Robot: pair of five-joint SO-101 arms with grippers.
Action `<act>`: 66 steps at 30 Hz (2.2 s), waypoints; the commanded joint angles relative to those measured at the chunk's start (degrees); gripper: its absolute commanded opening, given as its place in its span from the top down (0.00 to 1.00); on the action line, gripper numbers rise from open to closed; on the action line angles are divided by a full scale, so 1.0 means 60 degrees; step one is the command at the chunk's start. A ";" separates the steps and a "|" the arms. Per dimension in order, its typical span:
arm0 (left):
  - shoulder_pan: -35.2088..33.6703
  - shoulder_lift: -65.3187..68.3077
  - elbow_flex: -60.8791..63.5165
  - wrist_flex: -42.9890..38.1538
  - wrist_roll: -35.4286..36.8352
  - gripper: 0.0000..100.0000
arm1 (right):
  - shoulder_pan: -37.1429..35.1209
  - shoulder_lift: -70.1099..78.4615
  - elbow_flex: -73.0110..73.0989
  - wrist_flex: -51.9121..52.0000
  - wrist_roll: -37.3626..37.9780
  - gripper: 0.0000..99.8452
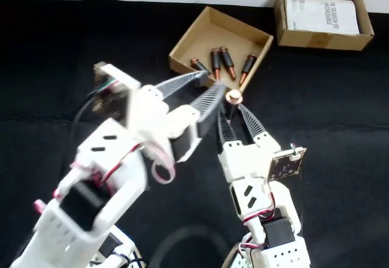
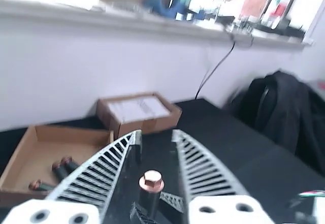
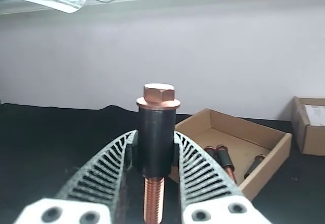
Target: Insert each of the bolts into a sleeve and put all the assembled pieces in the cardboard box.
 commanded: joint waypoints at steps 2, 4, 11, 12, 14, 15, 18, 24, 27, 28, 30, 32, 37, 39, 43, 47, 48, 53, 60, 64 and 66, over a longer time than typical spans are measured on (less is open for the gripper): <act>-0.0828 -0.1253 -0.0110 0.0029 -0.0029 0.98 | 0.0198 -0.0095 0.0051 -0.0022 0.0454 0.99; -0.1458 -0.1766 0.0359 0.0044 -0.0029 0.99 | 0.0198 -0.0095 -0.0300 -0.0022 0.0747 0.99; -0.3817 -0.3685 0.2952 -0.0015 -0.0029 0.99 | 0.0198 0.0989 -0.1897 -0.0037 0.1524 0.99; -0.4066 -0.3978 0.3377 -0.0015 -0.0029 0.99 | 0.0198 0.1429 -0.2322 -0.0037 0.1524 0.99; -0.4462 -0.4564 0.4198 -0.0029 -0.0029 0.99 | 0.0198 0.2498 -0.3275 -0.0037 0.1524 0.99; -0.4608 -0.4857 0.4579 -0.0029 -0.0029 0.99 | 0.0198 0.3084 -0.3802 -0.0037 0.1524 0.99; -0.4960 -0.5780 0.5604 -0.0029 -0.0029 0.99 | 0.0212 0.4974 -0.5370 -0.0037 0.1524 0.99; -0.5502 -0.6615 0.7070 -0.0029 -0.0029 0.99 | 0.0212 0.8579 -0.8388 0.0022 0.1524 0.99; -0.5722 -0.6586 0.7407 -0.0029 -0.0015 0.99 | 0.0212 1.0088 -0.9736 0.0022 0.1524 0.99; -0.5736 -0.6586 0.7538 -0.0029 -0.0015 0.99 | 0.0212 1.0586 -1.0147 0.0022 0.1524 0.99; -0.5780 -0.6586 0.7890 -0.0029 0.0000 0.99 | 0.0212 1.1524 -1.0908 0.0022 0.1524 0.99; -0.5780 -0.6586 0.8330 -0.0029 0.0044 0.99 | 0.0271 1.2432 -1.1597 0.0037 0.1524 0.99; -0.5780 -0.6586 0.9253 -0.0029 0.0044 0.99 | 0.0476 1.4498 -1.3150 0.0286 0.1524 0.99; -0.5780 -0.6586 0.9707 -0.0044 0.0044 0.99 | 0.0564 1.5275 -1.3971 0.1004 0.1524 0.99; -0.5868 -0.6527 0.9751 0.0278 0.0044 0.99 | 0.0740 1.6784 -1.5802 0.2835 0.1495 0.99; -0.5883 -0.6527 0.9751 0.0938 0.0044 0.99 | 0.1048 1.8234 -1.7707 0.3978 0.0557 0.99; -0.5839 -0.6527 0.9751 0.1231 0.0044 0.99 | 0.1136 1.8630 -1.8190 0.4139 0.0293 0.99; -0.5810 -0.6527 0.9751 0.1685 0.0044 0.99 | 0.1546 2.0637 -2.0491 0.4960 -0.0293 0.99; -0.5502 -0.6513 0.9751 0.1685 0.0044 0.99 | 0.1766 2.3612 -2.3231 0.5971 -0.0278 0.99; -0.5502 -0.6513 0.9751 0.1685 0.0044 0.99 | 0.2059 2.5414 -2.4388 0.5941 -0.0278 0.99; -0.5502 -0.6513 0.9751 0.1685 0.0044 0.99 | 0.2176 2.6249 -2.5004 0.5941 -0.0278 0.99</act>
